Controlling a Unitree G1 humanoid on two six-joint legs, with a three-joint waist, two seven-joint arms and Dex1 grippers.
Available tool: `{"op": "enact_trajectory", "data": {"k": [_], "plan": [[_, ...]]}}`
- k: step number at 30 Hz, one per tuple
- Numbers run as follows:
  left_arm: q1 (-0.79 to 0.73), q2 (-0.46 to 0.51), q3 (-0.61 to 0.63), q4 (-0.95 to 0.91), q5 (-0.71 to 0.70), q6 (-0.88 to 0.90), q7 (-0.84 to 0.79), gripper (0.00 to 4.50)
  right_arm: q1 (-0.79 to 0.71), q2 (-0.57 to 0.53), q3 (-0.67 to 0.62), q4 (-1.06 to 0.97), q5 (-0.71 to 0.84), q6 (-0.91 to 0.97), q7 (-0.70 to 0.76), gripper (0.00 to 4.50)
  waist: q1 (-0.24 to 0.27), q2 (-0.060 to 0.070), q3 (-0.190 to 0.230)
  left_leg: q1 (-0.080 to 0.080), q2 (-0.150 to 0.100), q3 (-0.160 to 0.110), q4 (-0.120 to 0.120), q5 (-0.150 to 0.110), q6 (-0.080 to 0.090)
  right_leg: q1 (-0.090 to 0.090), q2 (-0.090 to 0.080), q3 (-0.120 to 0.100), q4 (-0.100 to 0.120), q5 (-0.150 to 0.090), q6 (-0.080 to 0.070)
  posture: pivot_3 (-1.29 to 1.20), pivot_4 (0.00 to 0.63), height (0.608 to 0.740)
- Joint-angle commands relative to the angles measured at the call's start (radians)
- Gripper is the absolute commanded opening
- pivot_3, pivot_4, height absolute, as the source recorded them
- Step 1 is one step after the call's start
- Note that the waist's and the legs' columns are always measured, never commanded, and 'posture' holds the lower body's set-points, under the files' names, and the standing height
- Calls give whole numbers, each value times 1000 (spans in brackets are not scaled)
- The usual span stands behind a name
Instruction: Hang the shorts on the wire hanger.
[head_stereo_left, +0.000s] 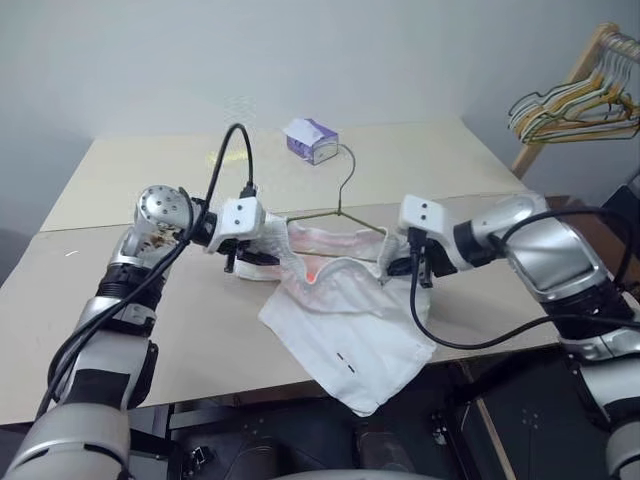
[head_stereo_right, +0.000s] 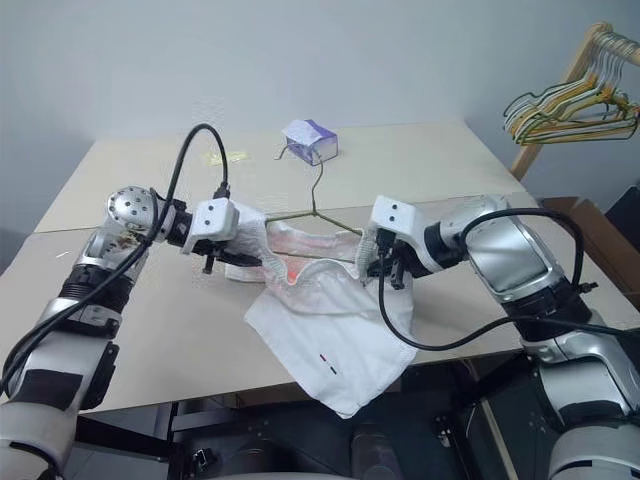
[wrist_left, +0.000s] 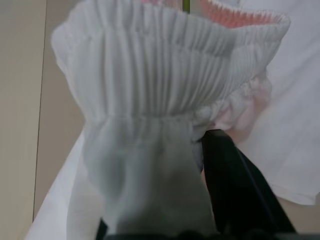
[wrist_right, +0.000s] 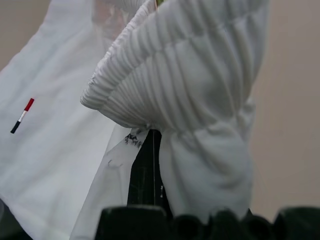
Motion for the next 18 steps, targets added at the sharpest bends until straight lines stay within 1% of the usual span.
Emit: {"op": "enact_trajectory", "data": {"k": [1,6,9,11,15,18], "plan": [[-68,34,86,44,-58,6,13,2793,53,-47,-116,-82,66,83,-19,0,1,0,0,0,0,0,0,0,0,0,0,0,0,0,0,-108,0,740],[-118,55,166,86,-105,33,56,4475,192,-72,-236,-190,153,202,-81,0,3,0,0,0,0,-2,1,0,0,1,0,-1,0,0,0,-104,0,740],[-131,49,219,79,-128,60,136,4475,280,-65,-324,-250,197,271,-144,0,3,0,0,0,0,-4,0,0,0,1,0,-1,0,0,0,-107,0,740],[-129,32,271,22,-199,204,170,4475,340,-55,-390,-287,223,316,-194,0,4,0,0,1,0,-5,1,0,0,2,-1,-1,0,0,0,-113,0,740],[-14,10,349,-304,-455,563,160,4475,470,13,-573,-376,259,447,-335,0,2,0,0,0,0,-7,2,0,0,1,0,-1,2,0,1,-124,0,740],[67,-23,391,-510,-591,743,256,4475,551,73,-712,-429,263,533,-427,0,2,0,0,0,0,-8,2,0,1,2,-1,0,5,0,1,-139,0,740]]}}
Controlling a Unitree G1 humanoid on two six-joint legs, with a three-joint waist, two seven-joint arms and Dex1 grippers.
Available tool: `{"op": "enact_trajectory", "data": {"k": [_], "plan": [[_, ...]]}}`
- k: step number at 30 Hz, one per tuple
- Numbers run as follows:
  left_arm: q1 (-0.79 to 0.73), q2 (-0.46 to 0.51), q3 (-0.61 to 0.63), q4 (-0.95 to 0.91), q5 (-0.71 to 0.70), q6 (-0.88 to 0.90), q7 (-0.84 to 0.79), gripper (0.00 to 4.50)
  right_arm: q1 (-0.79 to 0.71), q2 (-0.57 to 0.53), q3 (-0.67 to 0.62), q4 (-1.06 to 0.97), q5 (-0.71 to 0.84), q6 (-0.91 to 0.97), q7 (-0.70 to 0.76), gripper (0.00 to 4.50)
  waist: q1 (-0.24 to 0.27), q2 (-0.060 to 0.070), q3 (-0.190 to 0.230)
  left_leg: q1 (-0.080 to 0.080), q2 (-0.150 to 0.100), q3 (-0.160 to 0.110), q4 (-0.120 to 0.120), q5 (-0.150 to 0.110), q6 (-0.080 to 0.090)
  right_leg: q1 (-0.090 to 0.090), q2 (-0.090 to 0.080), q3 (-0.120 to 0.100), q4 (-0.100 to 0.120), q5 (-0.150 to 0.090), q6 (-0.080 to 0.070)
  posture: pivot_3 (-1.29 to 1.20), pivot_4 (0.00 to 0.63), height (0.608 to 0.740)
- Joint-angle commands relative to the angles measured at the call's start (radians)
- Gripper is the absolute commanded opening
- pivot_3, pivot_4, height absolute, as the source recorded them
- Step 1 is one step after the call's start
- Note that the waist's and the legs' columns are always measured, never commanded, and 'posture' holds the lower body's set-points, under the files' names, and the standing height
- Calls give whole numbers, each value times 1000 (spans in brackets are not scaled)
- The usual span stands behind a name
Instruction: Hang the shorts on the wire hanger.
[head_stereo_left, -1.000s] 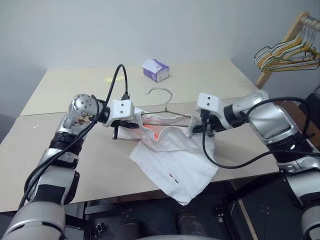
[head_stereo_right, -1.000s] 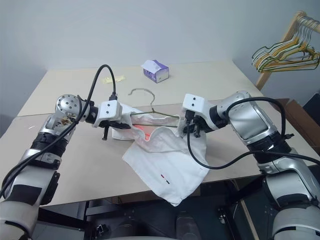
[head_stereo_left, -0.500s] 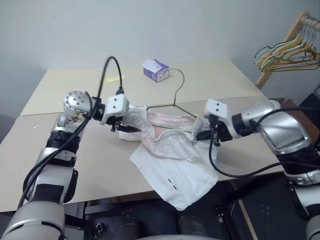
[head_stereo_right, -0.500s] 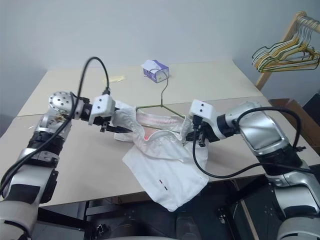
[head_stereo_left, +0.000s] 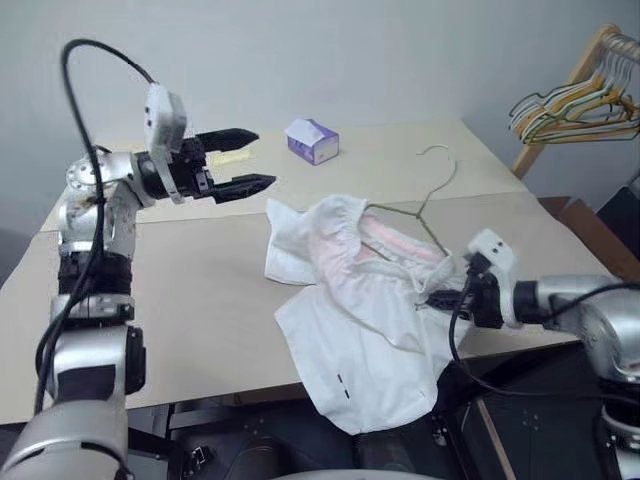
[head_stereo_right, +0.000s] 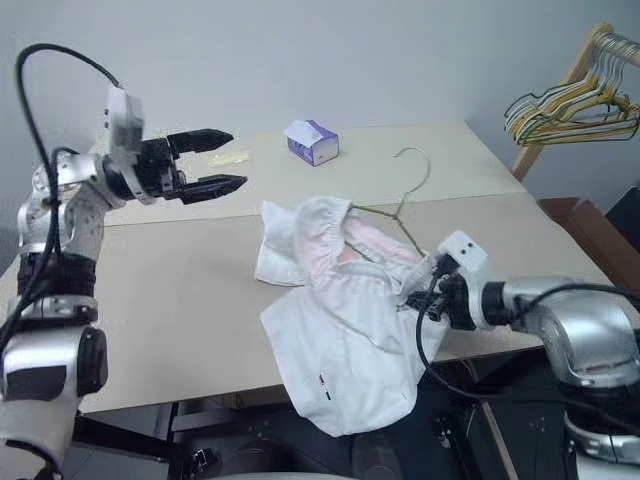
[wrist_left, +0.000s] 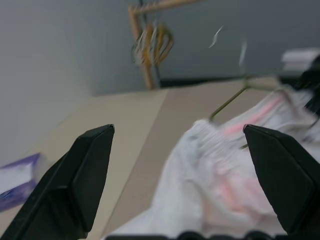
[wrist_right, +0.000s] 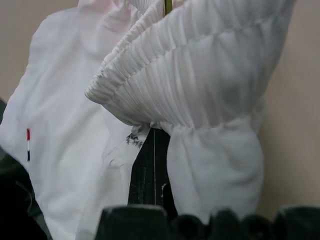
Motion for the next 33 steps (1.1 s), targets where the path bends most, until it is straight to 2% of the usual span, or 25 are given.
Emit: {"op": "enact_trajectory", "data": {"k": [1,7,13,18,26,33], "plan": [[58,-39,61,-243,-173,206,122,4475,53,51,-200,-85,7,113,-118,0,1,0,0,0,0,0,0,0,0,0,0,1,0,0,0,-142,0,740],[108,-130,62,-446,-254,281,301,4475,71,124,-454,-78,-80,262,-299,0,1,2,-1,5,-2,1,0,0,0,4,0,3,-3,0,1,-172,8,740],[50,-216,48,-433,-218,226,441,4475,-33,31,-507,41,-118,310,-397,0,-25,5,-3,9,-3,4,-2,0,0,5,0,7,-4,0,1,-202,5,740],[18,-238,19,-394,-178,169,449,4475,-240,-19,-565,230,-155,310,-502,0,-63,8,-5,10,-3,5,-4,0,0,7,1,9,-8,1,1,-207,1,740],[40,-235,9,-406,-183,155,441,4475,-661,-51,-698,619,-346,294,-779,0,-91,12,-7,10,-3,7,-6,-1,1,5,0,12,-8,1,2,-203,0,740],[56,-226,8,-422,-182,155,444,4475,-835,-101,-766,862,-395,190,-909,0,-108,13,-6,10,-3,7,-7,-1,1,5,0,12,-9,1,2,-195,0,740]]}}
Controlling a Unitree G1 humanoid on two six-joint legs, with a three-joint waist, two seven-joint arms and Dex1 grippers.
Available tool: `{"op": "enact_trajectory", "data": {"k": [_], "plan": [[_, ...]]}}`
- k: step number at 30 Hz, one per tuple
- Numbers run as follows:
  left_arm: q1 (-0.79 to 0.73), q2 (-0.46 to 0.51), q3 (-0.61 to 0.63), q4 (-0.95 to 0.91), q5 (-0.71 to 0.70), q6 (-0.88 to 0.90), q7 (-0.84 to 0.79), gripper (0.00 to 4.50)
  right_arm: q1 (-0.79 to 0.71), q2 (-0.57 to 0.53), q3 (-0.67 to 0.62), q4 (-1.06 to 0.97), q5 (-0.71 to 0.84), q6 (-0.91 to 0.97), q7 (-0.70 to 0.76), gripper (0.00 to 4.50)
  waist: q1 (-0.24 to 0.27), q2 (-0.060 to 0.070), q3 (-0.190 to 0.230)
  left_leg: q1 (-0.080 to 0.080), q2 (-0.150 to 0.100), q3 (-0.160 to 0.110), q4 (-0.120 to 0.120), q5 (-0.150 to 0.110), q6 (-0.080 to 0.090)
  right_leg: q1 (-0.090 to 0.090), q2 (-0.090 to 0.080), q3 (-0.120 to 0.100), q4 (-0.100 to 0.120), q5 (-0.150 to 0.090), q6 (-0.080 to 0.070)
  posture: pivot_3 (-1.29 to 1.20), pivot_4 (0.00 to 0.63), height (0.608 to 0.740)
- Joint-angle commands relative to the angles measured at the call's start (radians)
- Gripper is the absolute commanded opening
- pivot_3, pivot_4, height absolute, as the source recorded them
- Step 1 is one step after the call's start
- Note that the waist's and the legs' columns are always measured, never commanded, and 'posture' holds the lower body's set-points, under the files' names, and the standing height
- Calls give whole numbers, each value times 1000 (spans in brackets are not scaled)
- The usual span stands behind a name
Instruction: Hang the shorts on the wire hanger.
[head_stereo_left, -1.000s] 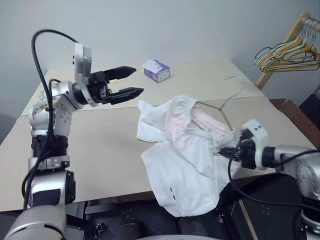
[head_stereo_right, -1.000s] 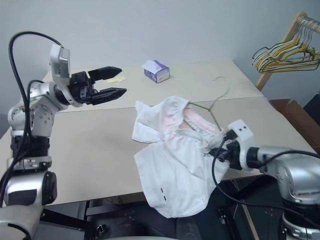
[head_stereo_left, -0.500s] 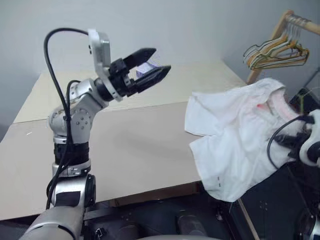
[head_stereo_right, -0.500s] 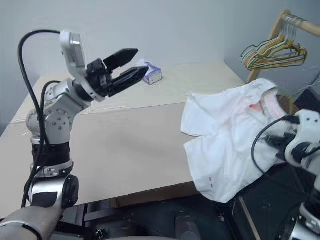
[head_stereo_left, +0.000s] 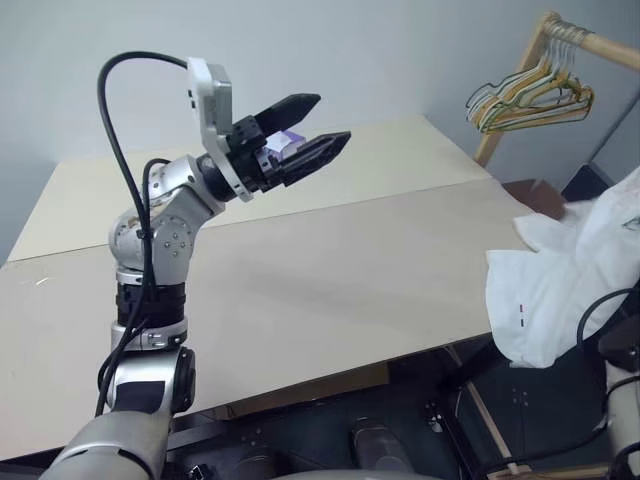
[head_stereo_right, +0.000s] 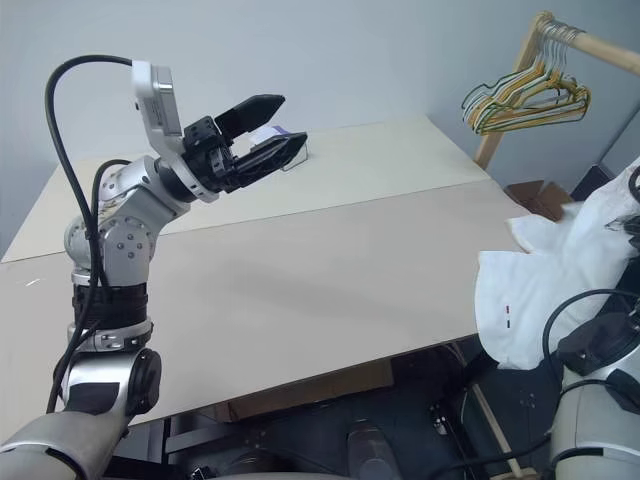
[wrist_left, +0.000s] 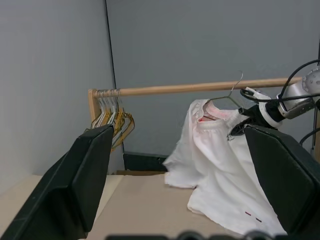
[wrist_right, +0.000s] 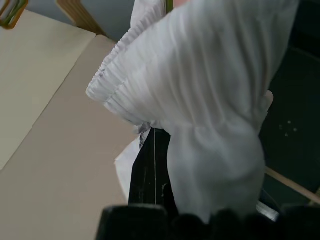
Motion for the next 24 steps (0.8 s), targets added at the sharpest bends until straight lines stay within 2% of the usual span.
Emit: {"op": "enact_trajectory", "data": {"k": [1,9,17,21,24], "plan": [[-1,15,7,-40,-3,-19,5,4475,-83,-40,-59,73,-17,-58,-69,0,-4,0,0,0,0,0,0,0,0,0,0,0,0,0,0,-195,0,740],[15,28,3,-56,-3,-12,10,4475,-64,-54,-112,210,-7,-139,-133,0,-8,1,0,1,0,1,0,0,0,0,0,1,0,0,0,-193,0,740],[20,36,-3,-64,-4,-5,11,4475,-1,-56,-45,198,24,-147,-98,0,-7,1,0,1,0,0,0,0,0,1,0,0,-1,0,1,-194,0,740],[15,44,-8,-58,-1,-7,2,4500,66,-22,43,77,29,-164,-77,1256,-9,1,0,1,0,0,0,0,0,1,0,1,-1,0,2,-193,0,740],[8,48,-7,-50,-2,-8,-1,4500,102,-1,80,-1,25,-172,-80,2370,-12,3,-1,2,0,1,0,0,0,1,0,2,0,0,2,-195,0,740]]}}
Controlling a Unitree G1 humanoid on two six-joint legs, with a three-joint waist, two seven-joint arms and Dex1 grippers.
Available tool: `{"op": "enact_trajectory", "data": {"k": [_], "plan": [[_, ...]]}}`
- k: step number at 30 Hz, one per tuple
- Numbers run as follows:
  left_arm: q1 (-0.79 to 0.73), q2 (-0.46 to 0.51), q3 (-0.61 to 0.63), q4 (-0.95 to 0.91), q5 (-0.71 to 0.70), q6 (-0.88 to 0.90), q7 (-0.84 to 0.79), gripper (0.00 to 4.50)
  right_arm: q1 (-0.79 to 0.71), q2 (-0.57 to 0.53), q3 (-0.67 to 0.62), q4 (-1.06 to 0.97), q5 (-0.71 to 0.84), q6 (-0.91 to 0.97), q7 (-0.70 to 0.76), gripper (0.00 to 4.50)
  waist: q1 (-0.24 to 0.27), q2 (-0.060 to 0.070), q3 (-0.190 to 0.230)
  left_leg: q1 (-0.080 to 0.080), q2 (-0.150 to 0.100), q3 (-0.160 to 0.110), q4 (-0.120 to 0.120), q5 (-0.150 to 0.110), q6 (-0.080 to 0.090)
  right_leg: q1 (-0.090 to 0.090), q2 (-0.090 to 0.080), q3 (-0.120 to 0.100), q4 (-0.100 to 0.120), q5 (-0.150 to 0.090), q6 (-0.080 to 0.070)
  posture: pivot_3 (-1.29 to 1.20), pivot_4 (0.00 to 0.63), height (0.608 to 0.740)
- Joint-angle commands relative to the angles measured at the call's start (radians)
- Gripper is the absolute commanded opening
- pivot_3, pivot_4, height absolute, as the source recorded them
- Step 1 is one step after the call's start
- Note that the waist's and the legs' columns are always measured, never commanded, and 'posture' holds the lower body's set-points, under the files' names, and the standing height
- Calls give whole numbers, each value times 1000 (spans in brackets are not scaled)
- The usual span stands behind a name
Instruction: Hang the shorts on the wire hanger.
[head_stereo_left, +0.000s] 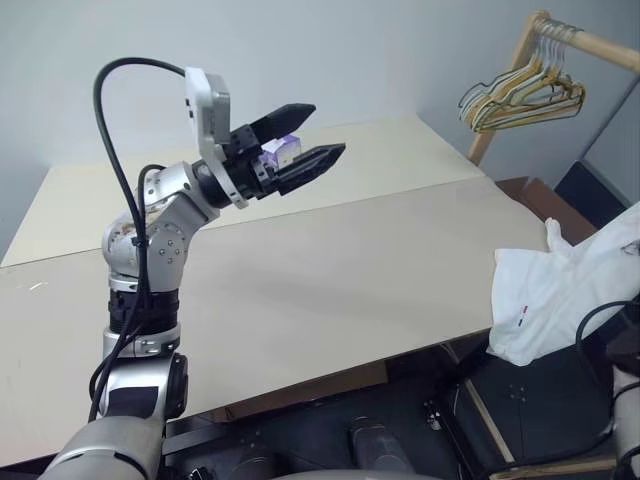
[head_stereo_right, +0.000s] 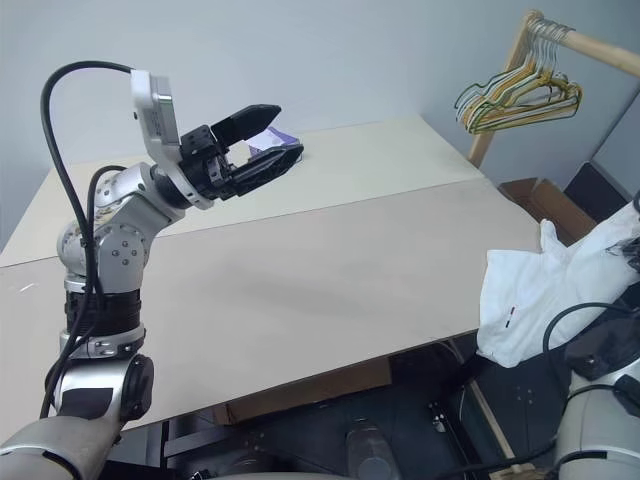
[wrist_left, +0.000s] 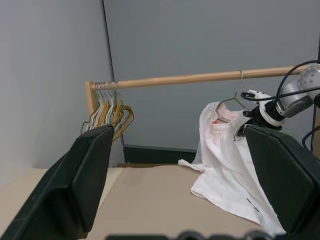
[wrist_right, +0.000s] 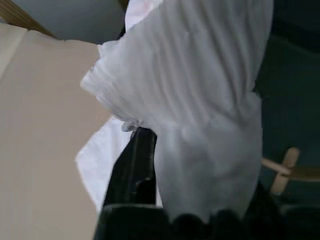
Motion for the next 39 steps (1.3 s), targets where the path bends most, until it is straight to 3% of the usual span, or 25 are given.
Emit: {"op": "enact_trajectory", "data": {"k": [1,6,21,25,31,36,39], "plan": [[-20,17,6,-17,-2,-10,-4,4500,13,10,45,-127,14,-26,7,2782,-1,1,0,0,0,0,0,0,0,0,0,0,0,0,0,-197,0,740],[-19,18,5,-14,-2,-10,-3,4500,72,54,79,-258,-3,-23,-8,4475,-2,1,0,1,0,0,0,0,0,0,0,0,0,0,0,-201,0,740],[-11,32,-1,4,3,-12,-23,4500,299,209,241,-618,-157,-558,-184,4475,-13,2,0,1,0,0,0,0,0,0,0,1,0,-1,1,-204,8,740],[13,52,8,-9,13,-17,-14,4500,404,254,297,-725,-145,-862,-136,4475,-16,2,0,1,0,0,-1,0,0,0,0,0,0,-1,1,-188,7,740],[133,125,6,-62,60,-37,-22,4500,484,242,435,-848,195,-902,355,4475,-24,3,0,6,2,0,-1,0,0,4,2,2,1,-1,2,-123,0,740],[267,183,13,-134,148,-75,31,4500,430,189,668,-738,272,-852,643,4475,0,-2,3,18,2,-1,-3,-1,1,17,2,-1,-2,-5,7,-27,0,740],[350,213,31,-214,148,-62,46,4500,388,183,758,-661,282,-912,791,4475,45,-4,4,18,3,-1,-4,-1,1,15,1,-1,-2,-4,5,39,0,740]]}}
